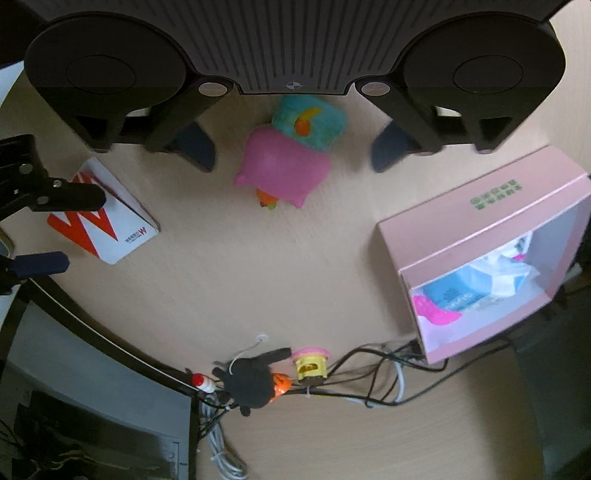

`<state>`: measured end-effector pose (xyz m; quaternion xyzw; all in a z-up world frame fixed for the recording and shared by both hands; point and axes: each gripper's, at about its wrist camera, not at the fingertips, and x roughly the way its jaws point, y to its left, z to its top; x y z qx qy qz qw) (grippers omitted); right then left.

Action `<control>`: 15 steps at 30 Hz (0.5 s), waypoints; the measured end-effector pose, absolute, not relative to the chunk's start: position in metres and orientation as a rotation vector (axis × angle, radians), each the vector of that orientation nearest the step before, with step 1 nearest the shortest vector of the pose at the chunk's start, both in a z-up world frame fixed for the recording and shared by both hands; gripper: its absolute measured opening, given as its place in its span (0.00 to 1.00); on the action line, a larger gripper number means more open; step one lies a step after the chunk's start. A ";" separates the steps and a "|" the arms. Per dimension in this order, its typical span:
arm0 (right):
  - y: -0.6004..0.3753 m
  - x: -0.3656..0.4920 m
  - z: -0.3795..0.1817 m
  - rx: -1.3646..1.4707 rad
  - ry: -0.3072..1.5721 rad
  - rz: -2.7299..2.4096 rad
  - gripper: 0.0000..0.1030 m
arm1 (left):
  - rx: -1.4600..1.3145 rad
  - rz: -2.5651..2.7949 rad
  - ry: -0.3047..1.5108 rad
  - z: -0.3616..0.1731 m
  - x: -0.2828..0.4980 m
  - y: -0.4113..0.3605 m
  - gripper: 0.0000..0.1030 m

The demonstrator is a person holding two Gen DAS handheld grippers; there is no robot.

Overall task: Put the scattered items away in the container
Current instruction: 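Grasp the pig toy with the left gripper while the right gripper approaches the red-white card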

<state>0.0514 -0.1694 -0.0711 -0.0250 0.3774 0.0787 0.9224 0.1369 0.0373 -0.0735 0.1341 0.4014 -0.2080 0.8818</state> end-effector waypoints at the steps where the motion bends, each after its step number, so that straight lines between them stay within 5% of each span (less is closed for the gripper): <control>1: -0.170 0.052 -0.070 -0.047 0.771 0.156 0.86 | 0.270 -0.433 0.844 -0.075 0.139 0.038 0.79; 5: -0.168 0.059 -0.070 -0.046 0.770 0.141 0.89 | 0.255 -0.423 0.845 -0.076 0.138 0.038 0.52; 15: -0.156 0.085 -0.091 -0.053 0.846 0.118 0.89 | 0.185 -0.329 0.847 -0.059 0.115 0.070 0.52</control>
